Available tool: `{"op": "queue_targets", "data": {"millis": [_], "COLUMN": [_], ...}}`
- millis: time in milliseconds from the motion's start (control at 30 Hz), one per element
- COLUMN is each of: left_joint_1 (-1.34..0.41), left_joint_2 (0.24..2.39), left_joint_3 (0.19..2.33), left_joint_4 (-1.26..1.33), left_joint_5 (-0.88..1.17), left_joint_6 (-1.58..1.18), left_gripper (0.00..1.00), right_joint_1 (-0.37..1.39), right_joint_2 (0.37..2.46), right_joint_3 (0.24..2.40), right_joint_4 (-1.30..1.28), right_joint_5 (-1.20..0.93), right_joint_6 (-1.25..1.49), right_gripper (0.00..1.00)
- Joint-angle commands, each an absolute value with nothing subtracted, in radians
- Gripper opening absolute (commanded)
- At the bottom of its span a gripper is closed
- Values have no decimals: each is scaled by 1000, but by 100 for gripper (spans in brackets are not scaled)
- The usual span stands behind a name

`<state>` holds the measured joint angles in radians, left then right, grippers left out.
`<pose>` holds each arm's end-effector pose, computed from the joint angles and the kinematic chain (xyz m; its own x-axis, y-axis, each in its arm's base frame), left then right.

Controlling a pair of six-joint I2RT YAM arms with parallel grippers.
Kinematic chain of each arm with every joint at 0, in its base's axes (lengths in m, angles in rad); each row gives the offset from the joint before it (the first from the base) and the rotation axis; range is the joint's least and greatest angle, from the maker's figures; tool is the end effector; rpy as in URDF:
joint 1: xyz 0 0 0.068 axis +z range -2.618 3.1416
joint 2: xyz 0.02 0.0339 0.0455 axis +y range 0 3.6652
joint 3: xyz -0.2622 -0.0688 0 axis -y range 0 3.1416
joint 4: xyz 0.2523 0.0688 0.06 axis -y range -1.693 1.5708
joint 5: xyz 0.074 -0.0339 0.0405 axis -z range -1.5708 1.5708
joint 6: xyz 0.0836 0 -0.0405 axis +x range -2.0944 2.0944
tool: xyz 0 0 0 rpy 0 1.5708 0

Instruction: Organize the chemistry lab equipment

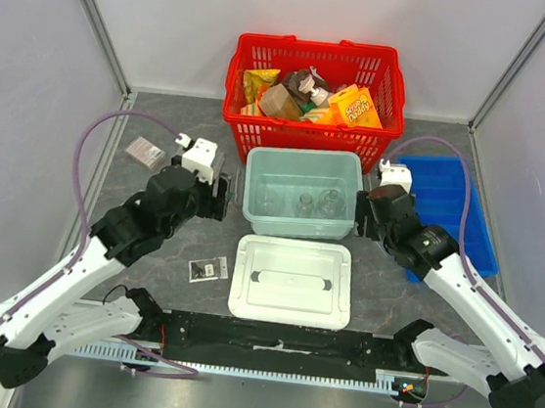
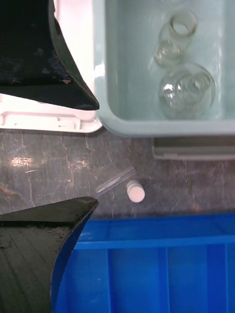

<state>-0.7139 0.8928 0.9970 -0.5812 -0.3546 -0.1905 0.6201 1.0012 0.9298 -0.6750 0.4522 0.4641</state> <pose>0.1971 -0.1323 0.3337 -0.4129 0.1227 -0.9025 0.3083 0.9512 -0.0117 0.2199 0.1121 0.2748 -0.6113 0.0583 -0.7893 0.0134 0.9979 0.0633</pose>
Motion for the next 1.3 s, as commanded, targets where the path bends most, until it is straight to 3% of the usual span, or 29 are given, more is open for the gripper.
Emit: {"op": "queue_targets", "data": {"millis": [0,133,533,1267], "left_joint_1": [-713,-712,-712,-712], "left_joint_2": [778,715,695,617], "left_joint_3": [911,845,851,825], "left_joint_4": [-394,-353,-368,-353], "left_joint_5": [-356,-368,-406,-485], "left_joint_6": [-81,-66,-54,-57], "left_gripper": [78,77,74,73], "right_joint_1": [552,408,273,232], "right_joint_2": [1028,1081,1192,1393], "right_joint_3": [956,946,931,842], "right_joint_4": [-680,-666,-583,-403], "right_joint_5": [541,460,310,271], "right_joint_6": [479,431,393,390], "right_gripper": [74,65,50,46]}}
